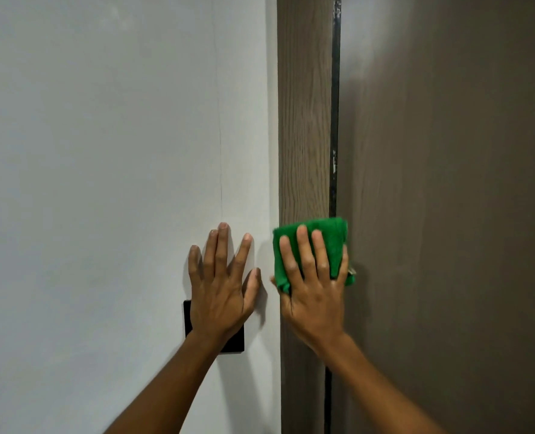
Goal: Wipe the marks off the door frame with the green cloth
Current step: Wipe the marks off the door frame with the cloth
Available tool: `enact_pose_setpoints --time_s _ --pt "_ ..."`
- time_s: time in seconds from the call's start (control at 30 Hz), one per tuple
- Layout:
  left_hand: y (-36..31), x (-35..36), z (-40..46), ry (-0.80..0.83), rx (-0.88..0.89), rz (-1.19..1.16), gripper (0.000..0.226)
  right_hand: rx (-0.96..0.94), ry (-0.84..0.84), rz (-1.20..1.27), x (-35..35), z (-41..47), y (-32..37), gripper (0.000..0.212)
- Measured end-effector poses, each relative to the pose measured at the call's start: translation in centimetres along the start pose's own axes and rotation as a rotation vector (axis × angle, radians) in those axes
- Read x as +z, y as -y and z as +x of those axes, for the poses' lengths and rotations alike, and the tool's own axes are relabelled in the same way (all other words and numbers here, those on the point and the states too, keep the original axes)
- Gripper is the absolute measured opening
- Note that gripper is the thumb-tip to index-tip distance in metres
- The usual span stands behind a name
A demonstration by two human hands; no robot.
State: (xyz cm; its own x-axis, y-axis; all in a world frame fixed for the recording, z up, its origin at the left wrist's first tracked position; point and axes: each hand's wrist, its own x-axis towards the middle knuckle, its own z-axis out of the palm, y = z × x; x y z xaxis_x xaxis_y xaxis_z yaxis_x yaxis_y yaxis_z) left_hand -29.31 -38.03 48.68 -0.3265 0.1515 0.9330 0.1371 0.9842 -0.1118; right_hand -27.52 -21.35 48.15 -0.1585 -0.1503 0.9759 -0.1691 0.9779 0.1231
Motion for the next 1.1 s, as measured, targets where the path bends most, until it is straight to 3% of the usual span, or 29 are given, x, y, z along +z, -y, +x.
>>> enact_pose_setpoints --time_s 0.1,0.2,0.4,0.5,0.6,0.7,0.87,0.97,1.1 --pt "-0.5 1.0 0.2 0.019 0.027 -0.023 0.067 -0.211 0.062 -0.08 1.0 -4.9 -2.1 0.074" --pt "-1.1 1.7 -0.6 0.015 0.02 -0.042 0.066 -0.349 0.094 -0.089 0.7 -4.2 -4.7 0.078" --pt "-0.4 0.9 -0.4 -0.02 -0.043 -0.001 0.066 -0.105 0.003 0.057 -1.5 8.2 -2.9 0.066" --pt "-0.6 1.0 -0.5 -0.031 -0.039 -0.004 0.066 -0.006 0.008 0.051 -2.1 10.2 -2.1 0.062" --pt "-0.8 1.6 -0.2 0.001 -0.021 -0.047 0.065 0.044 0.053 0.07 -1.4 7.8 -1.9 0.066" --pt "-1.3 2.5 -0.9 0.091 -0.052 -0.134 0.063 0.081 0.213 0.198 -0.5 2.9 -1.7 0.077" --pt "-2.7 0.6 -4.8 0.191 -0.192 -0.369 0.052 0.154 0.471 0.59 -3.0 -5.8 0.0 0.073" --pt "-4.2 -1.7 -4.4 0.166 -0.214 -0.477 0.055 0.325 0.367 0.752 -4.5 -5.1 -0.6 0.06" --pt "-4.8 -3.1 -1.7 0.071 -0.263 -0.459 0.051 0.408 0.135 0.621 -4.9 -1.0 -0.4 0.042"
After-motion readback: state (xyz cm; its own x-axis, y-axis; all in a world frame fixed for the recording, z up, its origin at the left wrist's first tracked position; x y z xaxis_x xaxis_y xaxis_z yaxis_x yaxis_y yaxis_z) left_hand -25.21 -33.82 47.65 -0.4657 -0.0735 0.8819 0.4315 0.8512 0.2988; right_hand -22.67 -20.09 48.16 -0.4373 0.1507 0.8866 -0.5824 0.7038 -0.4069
